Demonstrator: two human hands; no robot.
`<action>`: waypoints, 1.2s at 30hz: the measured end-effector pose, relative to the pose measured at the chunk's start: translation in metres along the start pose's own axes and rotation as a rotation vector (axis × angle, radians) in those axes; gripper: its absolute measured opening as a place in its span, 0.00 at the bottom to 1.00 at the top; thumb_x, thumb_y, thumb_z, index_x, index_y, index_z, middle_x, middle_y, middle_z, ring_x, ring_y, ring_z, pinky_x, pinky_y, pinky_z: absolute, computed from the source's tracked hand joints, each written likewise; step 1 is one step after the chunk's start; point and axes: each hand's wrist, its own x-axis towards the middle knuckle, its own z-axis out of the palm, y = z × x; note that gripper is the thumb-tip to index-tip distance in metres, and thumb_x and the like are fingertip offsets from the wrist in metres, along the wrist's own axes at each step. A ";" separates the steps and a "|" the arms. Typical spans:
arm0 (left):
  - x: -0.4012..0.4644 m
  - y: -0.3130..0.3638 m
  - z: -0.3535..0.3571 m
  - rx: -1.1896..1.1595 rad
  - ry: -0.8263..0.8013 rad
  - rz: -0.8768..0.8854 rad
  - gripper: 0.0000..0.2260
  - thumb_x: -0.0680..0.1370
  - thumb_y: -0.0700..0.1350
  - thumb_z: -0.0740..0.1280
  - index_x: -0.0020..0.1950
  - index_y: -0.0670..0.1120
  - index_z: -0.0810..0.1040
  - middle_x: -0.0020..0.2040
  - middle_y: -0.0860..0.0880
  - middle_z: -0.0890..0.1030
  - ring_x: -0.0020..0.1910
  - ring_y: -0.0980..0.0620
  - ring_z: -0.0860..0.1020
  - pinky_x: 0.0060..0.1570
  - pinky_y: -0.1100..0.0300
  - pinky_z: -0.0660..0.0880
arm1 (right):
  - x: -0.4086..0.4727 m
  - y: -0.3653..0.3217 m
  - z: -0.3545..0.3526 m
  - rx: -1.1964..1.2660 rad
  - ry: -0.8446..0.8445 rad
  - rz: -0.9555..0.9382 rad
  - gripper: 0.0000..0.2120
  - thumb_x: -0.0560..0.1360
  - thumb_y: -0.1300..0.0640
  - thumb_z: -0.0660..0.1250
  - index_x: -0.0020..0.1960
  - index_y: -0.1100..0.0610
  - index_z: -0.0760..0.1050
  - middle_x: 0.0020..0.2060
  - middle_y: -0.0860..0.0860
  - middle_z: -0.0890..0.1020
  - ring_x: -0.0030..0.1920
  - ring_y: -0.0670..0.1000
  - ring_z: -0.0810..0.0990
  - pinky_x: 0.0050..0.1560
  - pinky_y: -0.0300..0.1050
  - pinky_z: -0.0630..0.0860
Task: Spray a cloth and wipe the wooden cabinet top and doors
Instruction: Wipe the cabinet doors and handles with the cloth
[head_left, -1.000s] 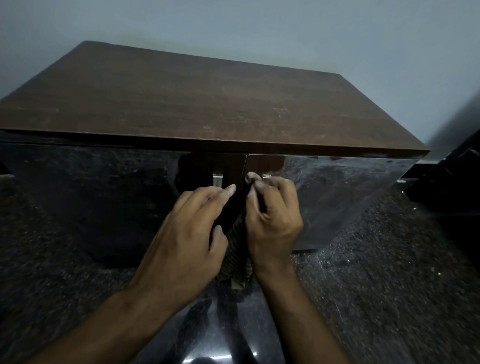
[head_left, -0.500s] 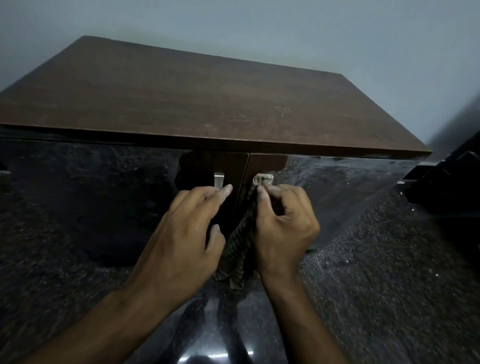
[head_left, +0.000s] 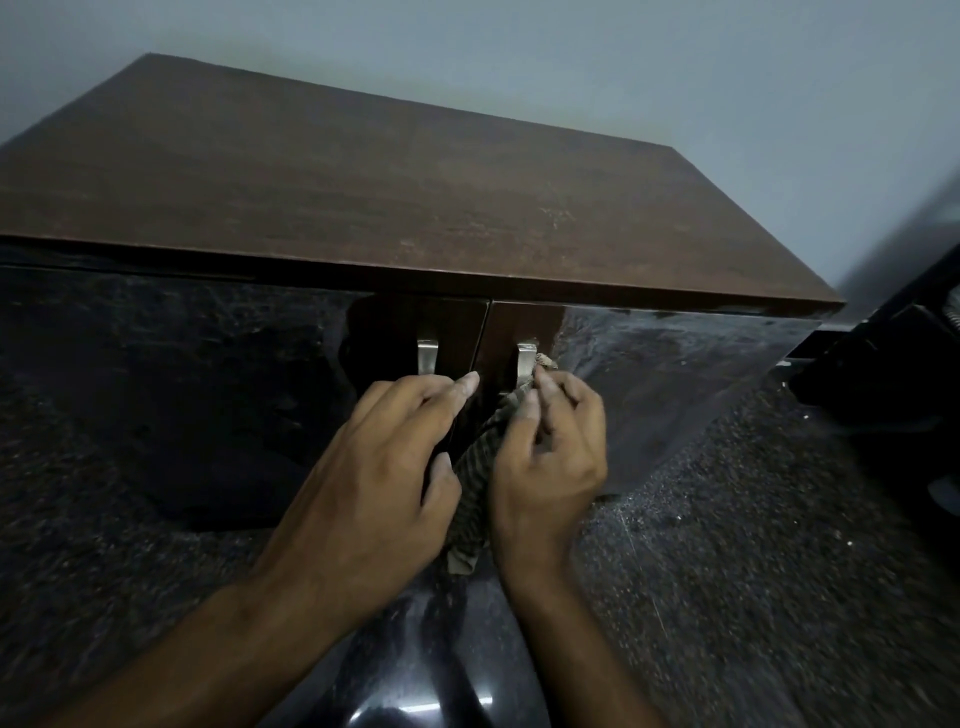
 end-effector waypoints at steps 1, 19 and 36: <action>0.000 0.000 0.000 -0.002 0.002 -0.001 0.28 0.74 0.37 0.68 0.74 0.48 0.68 0.63 0.58 0.71 0.64 0.62 0.68 0.64 0.75 0.61 | -0.005 -0.003 0.000 0.001 -0.015 -0.011 0.11 0.77 0.65 0.70 0.58 0.66 0.81 0.55 0.56 0.78 0.56 0.43 0.75 0.58 0.29 0.72; -0.002 -0.007 -0.002 0.001 -0.006 -0.030 0.27 0.75 0.38 0.68 0.74 0.48 0.68 0.62 0.59 0.71 0.63 0.63 0.67 0.61 0.76 0.62 | 0.025 0.026 -0.006 -0.009 -0.025 -0.312 0.10 0.75 0.74 0.70 0.54 0.66 0.84 0.50 0.59 0.84 0.50 0.57 0.82 0.50 0.53 0.81; 0.015 0.013 0.023 -0.111 -0.096 0.016 0.28 0.76 0.43 0.63 0.77 0.50 0.63 0.72 0.60 0.67 0.72 0.64 0.62 0.69 0.73 0.55 | 0.056 0.018 -0.005 0.035 0.096 -0.355 0.06 0.75 0.72 0.71 0.51 0.69 0.84 0.46 0.61 0.83 0.48 0.57 0.83 0.52 0.47 0.81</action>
